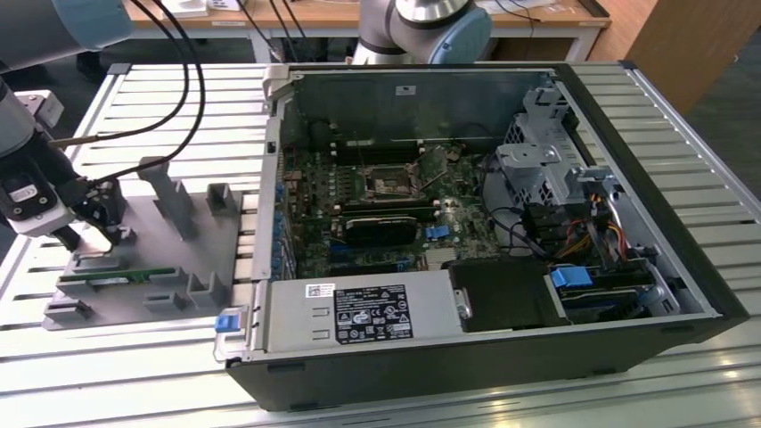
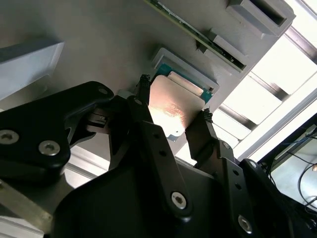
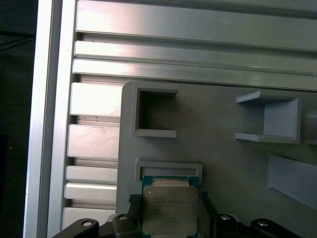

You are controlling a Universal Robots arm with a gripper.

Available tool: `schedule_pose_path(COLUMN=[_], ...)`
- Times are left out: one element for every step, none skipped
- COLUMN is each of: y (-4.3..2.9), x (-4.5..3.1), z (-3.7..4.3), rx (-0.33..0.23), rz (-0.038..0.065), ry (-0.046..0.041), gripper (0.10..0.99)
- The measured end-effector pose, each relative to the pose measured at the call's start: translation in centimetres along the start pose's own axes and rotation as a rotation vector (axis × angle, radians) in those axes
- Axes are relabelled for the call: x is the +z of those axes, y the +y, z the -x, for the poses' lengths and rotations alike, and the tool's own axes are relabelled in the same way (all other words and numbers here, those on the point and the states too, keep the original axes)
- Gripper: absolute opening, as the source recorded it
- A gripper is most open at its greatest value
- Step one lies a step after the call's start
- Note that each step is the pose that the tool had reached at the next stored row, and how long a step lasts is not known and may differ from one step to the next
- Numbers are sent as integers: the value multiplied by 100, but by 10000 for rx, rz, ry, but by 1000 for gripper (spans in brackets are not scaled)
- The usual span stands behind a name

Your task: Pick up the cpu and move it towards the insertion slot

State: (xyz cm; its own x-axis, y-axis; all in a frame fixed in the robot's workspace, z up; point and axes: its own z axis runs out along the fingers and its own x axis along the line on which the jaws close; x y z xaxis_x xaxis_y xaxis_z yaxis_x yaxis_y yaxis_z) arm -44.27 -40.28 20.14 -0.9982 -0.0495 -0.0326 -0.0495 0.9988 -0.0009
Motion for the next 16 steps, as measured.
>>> schedule_pose_path(y=[0,0,0,0,0,0,0,0,0,0,0,0,0,0,0,0], x=[-19,-36,-37,-38,-40,-41,-50,-59,-61,-62,-65,-66,-68,-70,-92,-108], z=[1,1,1,2,1,1,2,2,2,2,2,2,2,2,3,4], rx=[0,-1,0,0,0,0,-1,-1,-1,-1,-1,-1,-1,-1,-2,-2], rz=[0,-8,-9,-10,-12,-12,-18,-20,-21,-22,-23,-24,-25,-25,-39,-59], ry=[0,1,1,0,1,1,1,1,1,1,2,1,2,1,2,3], gripper=[541,541,541,541,541,541,541,541,541,541,541,541,541,541,541,541])
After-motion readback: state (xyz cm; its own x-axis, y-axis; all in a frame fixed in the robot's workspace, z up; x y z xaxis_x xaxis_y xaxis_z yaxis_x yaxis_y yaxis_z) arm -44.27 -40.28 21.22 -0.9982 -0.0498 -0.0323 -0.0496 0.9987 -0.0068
